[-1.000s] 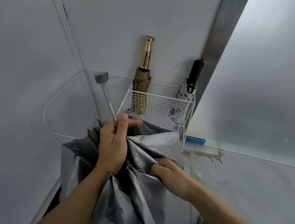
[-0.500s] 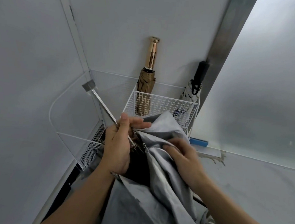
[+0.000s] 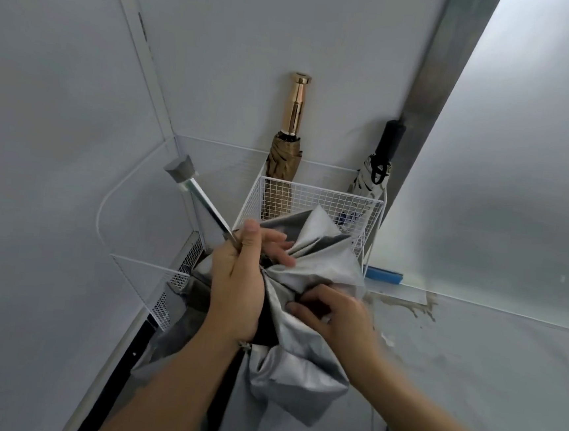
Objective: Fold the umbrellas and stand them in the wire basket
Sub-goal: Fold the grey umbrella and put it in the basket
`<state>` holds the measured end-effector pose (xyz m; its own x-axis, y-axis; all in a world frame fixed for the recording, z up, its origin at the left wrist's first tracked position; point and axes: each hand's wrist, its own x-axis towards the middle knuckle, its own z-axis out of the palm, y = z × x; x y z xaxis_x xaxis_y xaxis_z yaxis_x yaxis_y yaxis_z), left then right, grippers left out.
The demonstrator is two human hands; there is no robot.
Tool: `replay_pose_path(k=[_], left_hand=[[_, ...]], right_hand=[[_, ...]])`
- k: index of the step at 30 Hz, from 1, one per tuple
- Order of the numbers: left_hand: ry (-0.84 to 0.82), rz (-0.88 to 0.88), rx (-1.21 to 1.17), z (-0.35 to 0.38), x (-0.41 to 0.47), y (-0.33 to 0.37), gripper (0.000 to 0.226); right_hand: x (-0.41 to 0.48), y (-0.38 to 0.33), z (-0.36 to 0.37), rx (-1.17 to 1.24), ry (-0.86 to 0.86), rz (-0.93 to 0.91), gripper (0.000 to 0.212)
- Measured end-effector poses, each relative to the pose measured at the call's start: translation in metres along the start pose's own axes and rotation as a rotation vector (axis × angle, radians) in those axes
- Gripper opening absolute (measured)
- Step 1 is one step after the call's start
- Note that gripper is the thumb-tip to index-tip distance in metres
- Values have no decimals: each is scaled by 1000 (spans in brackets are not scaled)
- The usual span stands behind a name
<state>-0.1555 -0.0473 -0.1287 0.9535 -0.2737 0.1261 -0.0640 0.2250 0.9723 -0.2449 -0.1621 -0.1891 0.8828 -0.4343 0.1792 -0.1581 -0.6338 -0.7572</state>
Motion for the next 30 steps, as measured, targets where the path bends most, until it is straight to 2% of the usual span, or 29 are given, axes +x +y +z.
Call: replay_pose_path(k=[3,5,8,11,13,14,15,17,19,22,24,28,30], left_hand=[[10,39,45,1,0,-1,55],[89,33,91,-3,5,-2,52],[256,42,184,-12,18,-7,53],[384,42,268,-19,27,-14,54],[430,27,259,-20,30,-17,52],[443,15,237,-19,30,-17,51],[450,5,203,-17,30,-17,51],[436,-32,127,-13,28,-17,51],[376,-70,121,-8,23,-16,52],[289,-82,132,1,13,-13,54],[250,-100,99,6,6,-10,55],[178,-147,-42,15,-7,-6,54],[200,-123,-56,16,-8,-5,54]], right_hand=[[5,-2,-3,8,-95,102,28],[5,-5,-8,102,-101,139,16],[6,-13,-23,238,77,143,4],[1,-20,-33,194,300,-70,15],[-8,-25,-32,163,246,-223,12],[-14,-26,-28,148,138,-231,10],[-18,-26,-23,100,2,-192,24],[-20,-21,-13,-67,-218,-81,56],[-15,-14,-10,-67,-198,-17,63],[-3,-6,-15,238,-78,129,40],[0,-4,-13,310,-38,183,30],[2,-5,-6,131,26,131,23],[2,-5,-5,78,40,91,21]])
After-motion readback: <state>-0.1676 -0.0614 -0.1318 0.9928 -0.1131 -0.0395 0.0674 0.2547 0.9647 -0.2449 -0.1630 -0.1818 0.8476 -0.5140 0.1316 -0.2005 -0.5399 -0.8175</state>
